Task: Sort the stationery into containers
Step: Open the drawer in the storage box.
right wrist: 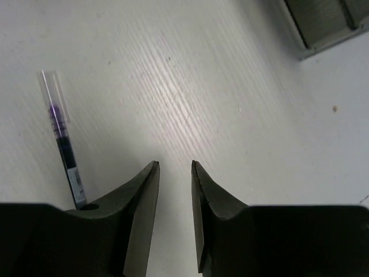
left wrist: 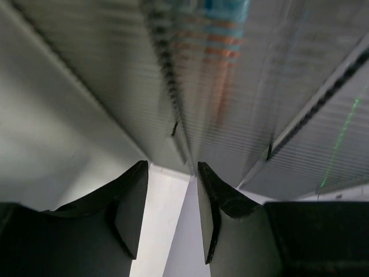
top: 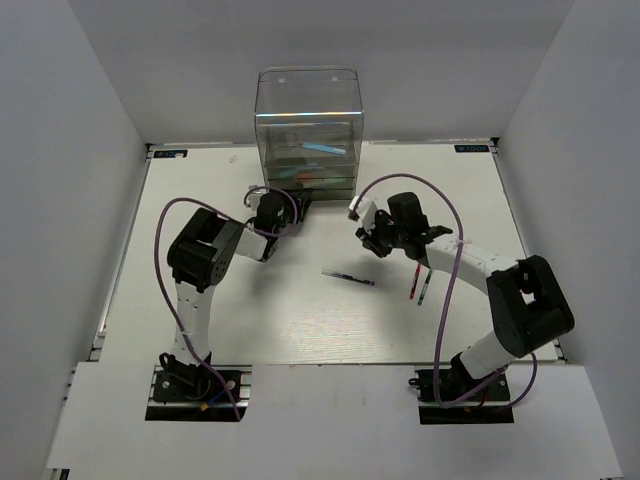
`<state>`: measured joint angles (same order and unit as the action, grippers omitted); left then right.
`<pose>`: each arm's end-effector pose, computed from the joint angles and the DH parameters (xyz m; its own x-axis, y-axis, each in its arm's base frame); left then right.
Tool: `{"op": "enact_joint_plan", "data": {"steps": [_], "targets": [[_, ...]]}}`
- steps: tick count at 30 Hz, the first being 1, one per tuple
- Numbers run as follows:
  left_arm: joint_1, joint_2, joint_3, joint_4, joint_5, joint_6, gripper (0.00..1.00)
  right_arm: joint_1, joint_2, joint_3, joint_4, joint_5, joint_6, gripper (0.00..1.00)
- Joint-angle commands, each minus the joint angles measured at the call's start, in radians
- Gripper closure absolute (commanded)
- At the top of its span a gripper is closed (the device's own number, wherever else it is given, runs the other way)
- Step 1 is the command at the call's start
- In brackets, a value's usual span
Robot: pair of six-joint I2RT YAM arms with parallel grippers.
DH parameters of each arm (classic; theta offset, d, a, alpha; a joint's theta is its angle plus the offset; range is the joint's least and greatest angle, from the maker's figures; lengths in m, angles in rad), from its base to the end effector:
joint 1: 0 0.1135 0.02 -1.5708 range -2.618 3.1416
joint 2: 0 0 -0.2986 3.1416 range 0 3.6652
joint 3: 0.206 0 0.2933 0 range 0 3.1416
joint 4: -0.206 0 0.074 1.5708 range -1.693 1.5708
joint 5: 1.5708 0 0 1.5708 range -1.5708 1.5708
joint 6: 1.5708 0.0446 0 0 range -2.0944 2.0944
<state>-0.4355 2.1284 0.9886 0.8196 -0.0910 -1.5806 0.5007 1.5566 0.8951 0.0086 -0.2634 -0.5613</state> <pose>0.4232 -0.1924 0.0938 -0.3391 -0.9405 -0.0193 -0.2887 0.1236 -0.9494 0.3209 0.1888 0.2119 -0.1079 -0.6449 -0.7566 -0.8296 0.4778 -0.2889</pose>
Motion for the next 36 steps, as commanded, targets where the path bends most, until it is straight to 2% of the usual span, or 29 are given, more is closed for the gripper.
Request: {"op": "enact_joint_plan", "data": {"steps": [1,6,12,21,28,34,36], "targets": [[0.003,0.024,0.083,0.015,-0.029,-0.007,0.51,-0.021,-0.056,-0.034,-0.001,-0.016,0.046,0.65],[0.003,0.047,0.105,-0.045,-0.039,0.016,0.48,-0.048,-0.076,-0.033,-0.007,-0.017,0.054,0.65],[-0.006,0.056,0.124,-0.054,-0.084,0.05,0.51,-0.067,-0.079,-0.027,-0.007,-0.031,0.054,0.65],[-0.016,0.074,0.153,-0.042,-0.13,0.131,0.71,-0.085,-0.086,-0.031,-0.038,-0.039,0.054,0.67],[-0.016,0.074,0.162,-0.042,-0.171,0.153,0.74,-0.091,-0.092,-0.041,-0.042,-0.046,0.052,0.68],[-0.016,0.074,0.14,-0.005,-0.171,0.183,0.9,-0.091,-0.09,-0.042,-0.041,-0.051,0.057,0.68],[-0.016,0.065,0.116,0.009,-0.162,0.183,0.98,-0.091,-0.092,-0.041,-0.039,-0.053,0.058,0.68]]}}
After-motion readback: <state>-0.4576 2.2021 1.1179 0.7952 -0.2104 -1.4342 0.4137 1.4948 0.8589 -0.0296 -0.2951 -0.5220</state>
